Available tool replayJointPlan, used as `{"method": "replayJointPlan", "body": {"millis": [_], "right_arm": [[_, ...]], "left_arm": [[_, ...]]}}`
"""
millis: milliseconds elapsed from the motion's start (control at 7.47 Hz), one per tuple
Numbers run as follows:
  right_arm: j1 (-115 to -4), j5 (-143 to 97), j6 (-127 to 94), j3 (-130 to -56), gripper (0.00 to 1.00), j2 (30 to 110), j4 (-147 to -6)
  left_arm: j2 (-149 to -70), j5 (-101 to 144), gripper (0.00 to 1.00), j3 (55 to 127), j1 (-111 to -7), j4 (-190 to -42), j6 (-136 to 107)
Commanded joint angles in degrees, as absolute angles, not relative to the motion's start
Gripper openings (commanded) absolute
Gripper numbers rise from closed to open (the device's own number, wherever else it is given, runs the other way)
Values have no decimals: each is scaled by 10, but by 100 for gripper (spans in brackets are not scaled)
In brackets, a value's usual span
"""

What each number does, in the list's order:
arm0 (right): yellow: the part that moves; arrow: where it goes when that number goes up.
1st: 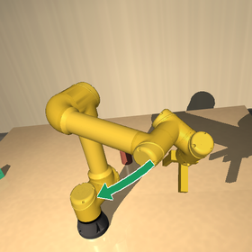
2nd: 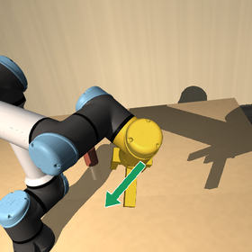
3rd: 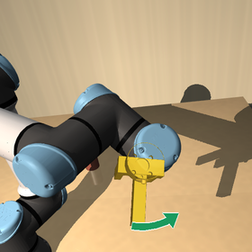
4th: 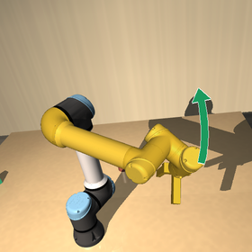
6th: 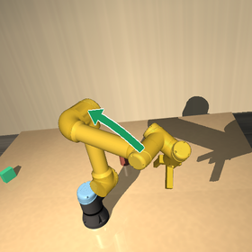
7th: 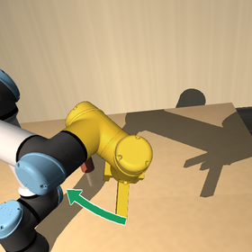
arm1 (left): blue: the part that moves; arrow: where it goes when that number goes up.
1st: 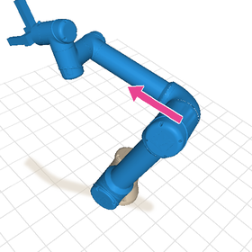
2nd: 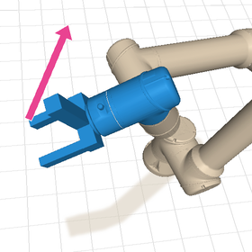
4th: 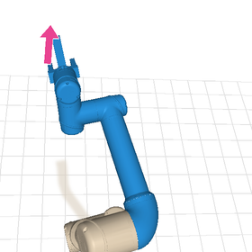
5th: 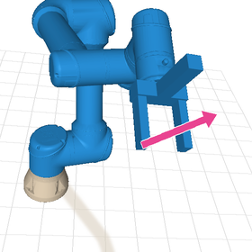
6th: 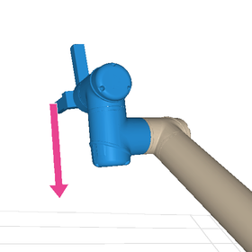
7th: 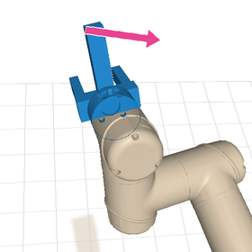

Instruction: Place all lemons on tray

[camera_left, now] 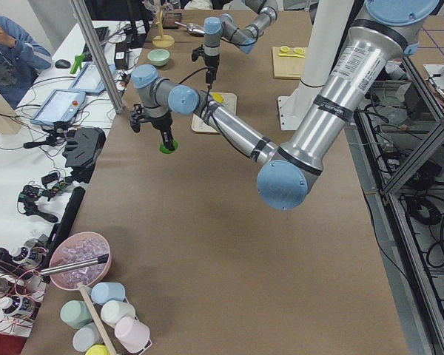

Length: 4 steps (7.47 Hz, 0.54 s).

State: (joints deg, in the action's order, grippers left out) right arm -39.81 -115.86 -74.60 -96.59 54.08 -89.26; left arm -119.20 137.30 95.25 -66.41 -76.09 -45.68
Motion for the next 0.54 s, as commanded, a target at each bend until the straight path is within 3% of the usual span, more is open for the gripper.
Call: {"method": "replayJointPlan", "body": {"millis": [0,134,402], "right_arm": [[-559,-1241,-616,-1115,100,677,-961],[-627,-1249,-506,-1158,100,745,-993],[-723,-1249,-301,-1165,100,815,-1052]], "left_arm": [[-1219,1389,0,962,-623,-767,-535],[-1226,1386,0,968,-614,-778,-547],[-1272,1308,0,962,-544,-778,-584]]}}
